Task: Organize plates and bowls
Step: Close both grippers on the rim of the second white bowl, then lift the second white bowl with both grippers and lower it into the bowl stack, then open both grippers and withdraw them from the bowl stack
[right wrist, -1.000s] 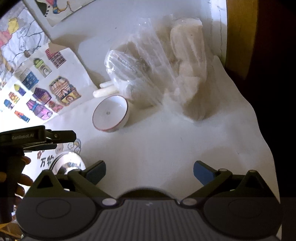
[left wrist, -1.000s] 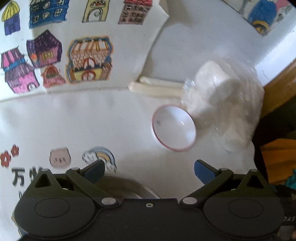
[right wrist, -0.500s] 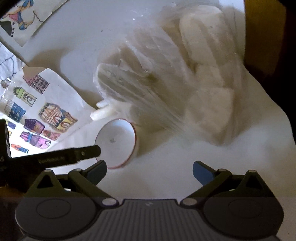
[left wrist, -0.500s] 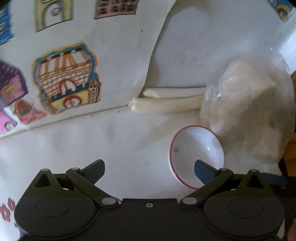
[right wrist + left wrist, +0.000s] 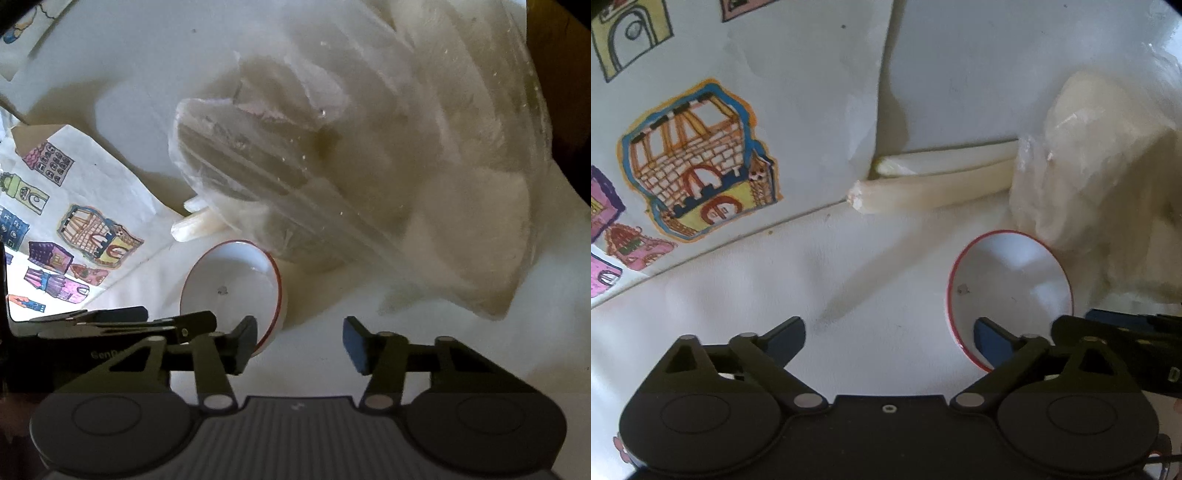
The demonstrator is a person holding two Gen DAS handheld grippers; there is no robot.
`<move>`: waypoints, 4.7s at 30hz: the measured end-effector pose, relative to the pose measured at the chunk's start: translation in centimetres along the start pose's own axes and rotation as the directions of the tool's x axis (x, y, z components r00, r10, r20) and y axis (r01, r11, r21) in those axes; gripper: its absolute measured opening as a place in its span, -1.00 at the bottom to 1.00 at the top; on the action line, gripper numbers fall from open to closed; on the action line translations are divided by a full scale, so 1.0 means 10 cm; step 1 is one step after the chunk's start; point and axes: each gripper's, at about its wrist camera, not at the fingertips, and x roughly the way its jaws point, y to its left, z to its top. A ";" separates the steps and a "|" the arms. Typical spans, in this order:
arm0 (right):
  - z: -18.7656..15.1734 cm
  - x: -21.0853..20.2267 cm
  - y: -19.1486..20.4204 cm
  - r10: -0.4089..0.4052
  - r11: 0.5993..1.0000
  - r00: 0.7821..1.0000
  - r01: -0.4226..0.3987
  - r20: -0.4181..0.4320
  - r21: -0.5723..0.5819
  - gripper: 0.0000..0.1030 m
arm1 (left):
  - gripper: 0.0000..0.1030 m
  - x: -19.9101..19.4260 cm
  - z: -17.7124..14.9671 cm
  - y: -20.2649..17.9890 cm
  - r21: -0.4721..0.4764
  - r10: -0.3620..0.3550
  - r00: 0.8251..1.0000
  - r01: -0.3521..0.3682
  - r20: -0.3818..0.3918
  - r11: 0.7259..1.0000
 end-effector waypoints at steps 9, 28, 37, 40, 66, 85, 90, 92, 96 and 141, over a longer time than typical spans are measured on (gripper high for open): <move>0.05 0.08 0.02 0.066 0.998 0.997 -0.066 -0.030 0.017 -0.52 | -0.12 -0.07 -0.06 -0.17 -0.052 -0.074 0.997 0.075 0.021 0.996; -0.05 -0.25 0.04 0.118 0.993 0.993 -0.118 -0.023 -0.003 -0.70 | -0.86 -0.42 -0.20 -0.39 -0.075 -0.170 0.983 0.175 0.066 0.982; -0.18 -0.69 -0.04 0.157 0.987 0.988 -0.157 0.004 -0.017 -0.70 | -0.86 -0.94 -0.37 -0.42 -0.066 -0.191 0.976 0.198 0.106 0.978; -0.26 -0.84 -0.08 0.160 0.987 0.987 -0.159 0.012 -0.026 -0.70 | -0.86 -1.06 -0.47 -0.52 -0.054 -0.194 0.975 0.201 0.108 0.978; -1.04 -1.56 -0.70 0.093 0.996 0.994 -0.092 -0.049 0.020 -0.69 | -0.84 -1.16 -1.25 -1.27 0.088 -0.281 0.959 0.284 -0.049 0.955; -1.25 -1.58 -0.81 0.060 0.998 0.991 -0.056 -0.120 0.036 -0.69 | -0.77 -1.02 -1.51 -1.50 0.150 -0.233 0.960 0.255 -0.154 0.955; -1.25 -1.56 -0.82 0.057 0.998 0.990 -0.053 -0.126 0.032 -0.69 | -0.77 -1.00 -1.50 -1.51 0.143 -0.220 0.963 0.242 -0.154 0.960; -1.24 -1.54 -0.80 0.056 0.998 0.990 -0.052 -0.130 0.030 -0.69 | -0.77 -0.99 -1.50 -1.51 0.138 -0.214 0.964 0.236 -0.155 0.962; -1.23 -1.52 -0.79 0.053 0.998 0.989 -0.051 -0.136 0.021 -0.69 | -0.76 -0.97 -1.52 -1.50 0.127 -0.205 0.966 0.225 -0.157 0.966; -1.13 -1.85 -0.82 0.017 0.998 0.998 -0.021 -0.063 -0.066 0.14 | 0.18 -1.42 -1.60 -1.20 -0.025 -0.180 0.984 0.180 0.011 0.983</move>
